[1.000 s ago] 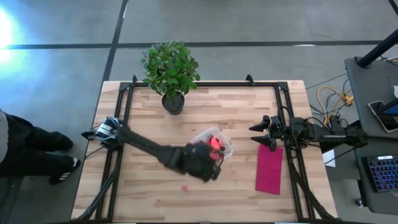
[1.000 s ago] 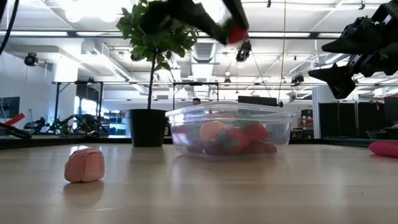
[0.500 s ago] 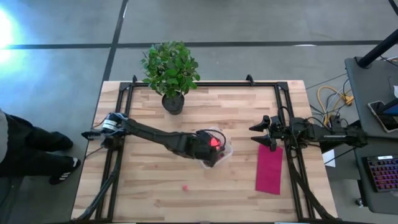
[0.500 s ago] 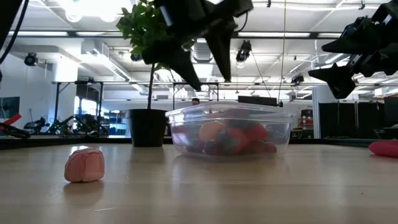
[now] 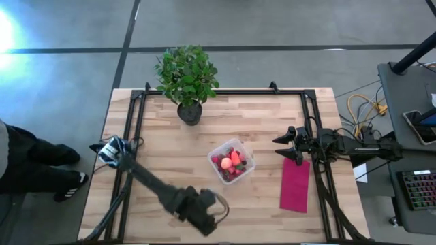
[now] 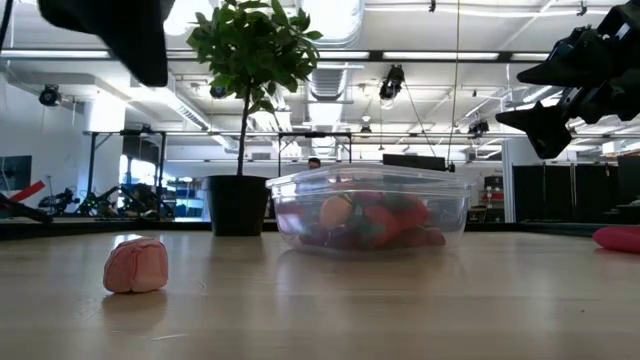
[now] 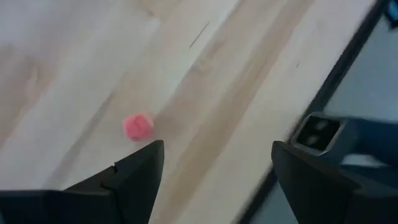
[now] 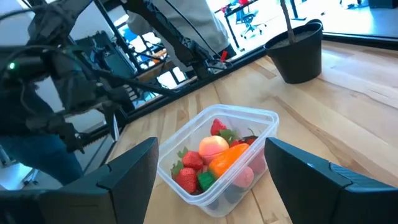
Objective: Pick and placing Produce into tupperware
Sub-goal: Put the pink peach into the transparent bin
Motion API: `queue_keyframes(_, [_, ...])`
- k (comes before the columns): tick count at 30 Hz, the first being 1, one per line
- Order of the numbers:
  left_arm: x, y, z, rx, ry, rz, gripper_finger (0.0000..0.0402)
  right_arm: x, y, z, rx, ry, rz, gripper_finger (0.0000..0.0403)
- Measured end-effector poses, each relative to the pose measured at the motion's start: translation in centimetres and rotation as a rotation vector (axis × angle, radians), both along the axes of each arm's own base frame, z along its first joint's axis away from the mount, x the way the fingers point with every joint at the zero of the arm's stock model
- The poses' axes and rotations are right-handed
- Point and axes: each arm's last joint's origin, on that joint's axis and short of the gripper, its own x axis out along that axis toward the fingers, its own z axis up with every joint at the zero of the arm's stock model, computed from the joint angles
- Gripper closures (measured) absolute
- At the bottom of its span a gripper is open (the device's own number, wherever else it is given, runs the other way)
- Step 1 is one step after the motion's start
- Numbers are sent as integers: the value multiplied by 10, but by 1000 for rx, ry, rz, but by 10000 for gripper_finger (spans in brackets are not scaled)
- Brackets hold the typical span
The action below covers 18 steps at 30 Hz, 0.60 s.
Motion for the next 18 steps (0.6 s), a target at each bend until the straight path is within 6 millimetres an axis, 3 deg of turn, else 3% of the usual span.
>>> queue_keyframes(4, [-10, -24, -16, 258, -71, -237, 119, 0, 0, 0, 0, 0, 0, 117])
queue_keyframes(7, [-10, -32, -32, 359, -60, -344, 119, 0, 0, 0, 0, 1, 0, 117])
queue_keyframes(14, [-4, -28, -60, 412, 34, -294, 119, 0, 0, 0, 0, 2, 0, 117])
queue_keyframes(18, [-8, -22, -63, 411, 97, -212, 119, 0, 0, 0, 0, 2, 0, 117])
